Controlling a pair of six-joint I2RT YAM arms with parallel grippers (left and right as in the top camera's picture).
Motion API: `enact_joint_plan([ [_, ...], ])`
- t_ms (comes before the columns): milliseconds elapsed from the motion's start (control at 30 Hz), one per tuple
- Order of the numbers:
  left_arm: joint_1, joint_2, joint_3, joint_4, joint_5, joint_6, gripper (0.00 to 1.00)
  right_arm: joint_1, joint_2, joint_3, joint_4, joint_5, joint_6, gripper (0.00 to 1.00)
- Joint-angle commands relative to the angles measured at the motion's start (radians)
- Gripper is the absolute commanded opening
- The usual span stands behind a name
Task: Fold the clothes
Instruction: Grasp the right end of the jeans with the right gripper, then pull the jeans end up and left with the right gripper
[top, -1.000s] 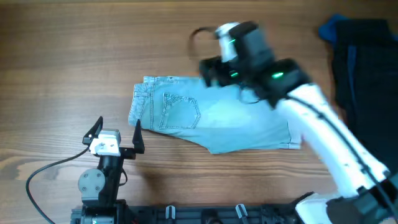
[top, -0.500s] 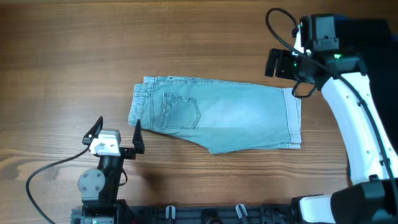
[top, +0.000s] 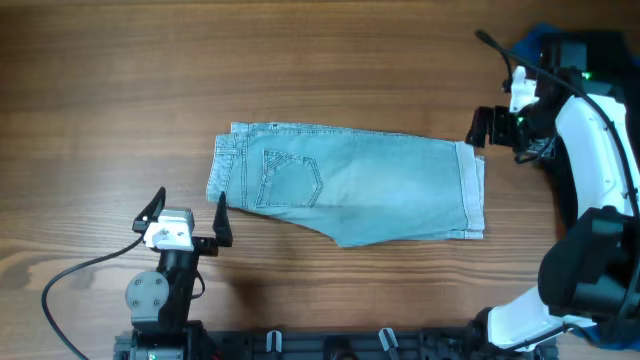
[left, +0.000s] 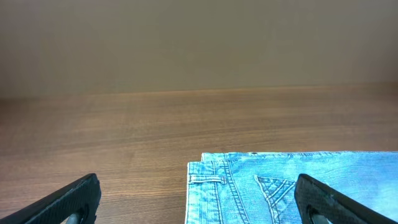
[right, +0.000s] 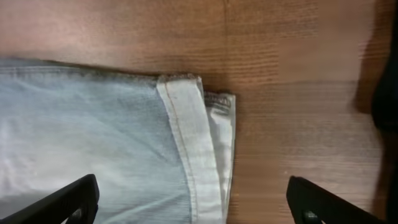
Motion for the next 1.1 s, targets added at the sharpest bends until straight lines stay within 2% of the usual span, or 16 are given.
enact_joint_plan([
  [0, -0.006, -0.005, -0.006, -0.004, -0.009, -0.006, 1.00, -0.005, 0.028, -0.086, 0.019, -0.028, -0.063, 1.00],
  [367, -0.006, -0.005, -0.006, -0.004, -0.009, -0.006, 1.00, -0.005, 0.052, -0.280, 0.176, -0.106, -0.012, 0.99],
  [567, -0.006, -0.005, -0.006, -0.004, -0.009, -0.006, 1.00, -0.005, 0.110, -0.311, 0.229, -0.108, -0.009, 1.00],
  [700, -0.006, -0.005, -0.006, -0.004, -0.009, -0.006, 1.00, -0.005, 0.164, -0.311, 0.235, -0.196, -0.011, 0.98],
  [767, -0.006, -0.005, -0.006, -0.004, -0.009, -0.006, 1.00, -0.005, 0.166, -0.311, 0.231, -0.249, -0.011, 0.89],
  [833, -0.006, -0.005, -0.006, -0.004, -0.009, -0.006, 1.00, -0.005, 0.166, -0.311, 0.226, -0.305, -0.012, 0.68],
  [900, -0.006, -0.005, -0.006, -0.004, -0.009, -0.006, 1.00, -0.005, 0.166, -0.311, 0.225, -0.328, -0.013, 0.59],
  [933, -0.006, -0.005, -0.006, -0.004, -0.009, -0.006, 1.00, -0.005, 0.166, -0.311, 0.222, -0.331, -0.010, 0.47],
  [1000, -0.006, -0.005, -0.006, -0.004, -0.009, -0.006, 1.00, -0.005, 0.166, -0.311, 0.216, -0.328, -0.014, 0.36],
  [1067, -0.006, -0.005, -0.006, -0.004, -0.009, -0.006, 1.00, -0.005, 0.166, -0.310, 0.226, -0.326, -0.010, 0.19],
])
